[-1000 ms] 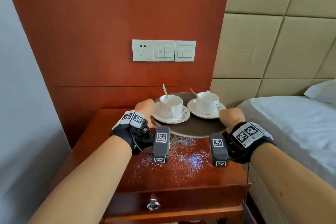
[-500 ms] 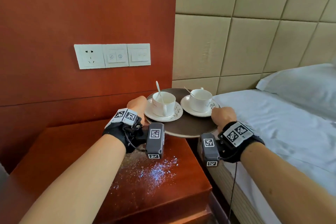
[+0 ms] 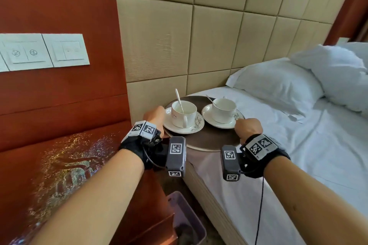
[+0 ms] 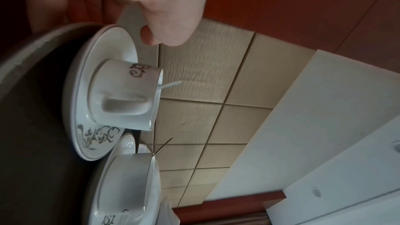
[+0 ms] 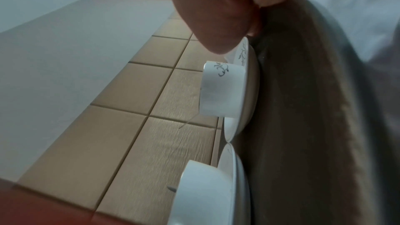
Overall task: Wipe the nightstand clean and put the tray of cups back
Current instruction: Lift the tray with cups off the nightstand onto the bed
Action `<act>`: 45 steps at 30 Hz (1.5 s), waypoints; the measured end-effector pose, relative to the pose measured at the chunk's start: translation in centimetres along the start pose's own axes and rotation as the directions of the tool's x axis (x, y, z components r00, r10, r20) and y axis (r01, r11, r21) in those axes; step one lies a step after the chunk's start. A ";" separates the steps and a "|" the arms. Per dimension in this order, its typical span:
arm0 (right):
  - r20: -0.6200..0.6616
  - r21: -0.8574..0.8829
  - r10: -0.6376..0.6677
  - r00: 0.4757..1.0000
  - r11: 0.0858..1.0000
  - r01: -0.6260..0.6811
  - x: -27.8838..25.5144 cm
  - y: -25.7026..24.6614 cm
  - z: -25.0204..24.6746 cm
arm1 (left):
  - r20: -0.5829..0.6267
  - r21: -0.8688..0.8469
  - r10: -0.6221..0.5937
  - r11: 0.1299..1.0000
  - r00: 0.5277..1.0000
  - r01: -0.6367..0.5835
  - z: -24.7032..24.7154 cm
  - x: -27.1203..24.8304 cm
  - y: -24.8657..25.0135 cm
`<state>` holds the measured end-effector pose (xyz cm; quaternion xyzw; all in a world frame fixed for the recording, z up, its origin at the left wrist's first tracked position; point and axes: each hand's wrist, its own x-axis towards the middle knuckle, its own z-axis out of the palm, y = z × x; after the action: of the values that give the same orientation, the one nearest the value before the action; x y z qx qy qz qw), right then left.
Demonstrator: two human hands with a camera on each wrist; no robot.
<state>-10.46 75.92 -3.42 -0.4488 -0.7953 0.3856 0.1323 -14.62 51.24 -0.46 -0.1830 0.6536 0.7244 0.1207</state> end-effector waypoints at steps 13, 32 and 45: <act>-0.111 0.127 0.223 0.968 0.970 -0.209 7.3 3.3 -2.4 | 0.163 0.002 -0.077 0.997 0.984 0.078 10.6 2.1 -0.7; -0.236 0.315 0.533 0.813 0.833 -0.455 10.1 4.7 -4.1 | 0.270 -0.321 -0.094 0.930 0.958 0.182 17.8 5.6 -4.2; -0.182 0.030 0.308 0.934 0.951 -0.308 9.5 4.4 -3.1 | 0.263 -0.282 -0.023 0.954 0.964 0.100 19.7 6.7 -3.7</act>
<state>-11.38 86.58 -5.85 -0.6014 -0.6992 0.3588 0.1438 -21.30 70.73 -5.07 -0.1238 0.5119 0.8266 0.1985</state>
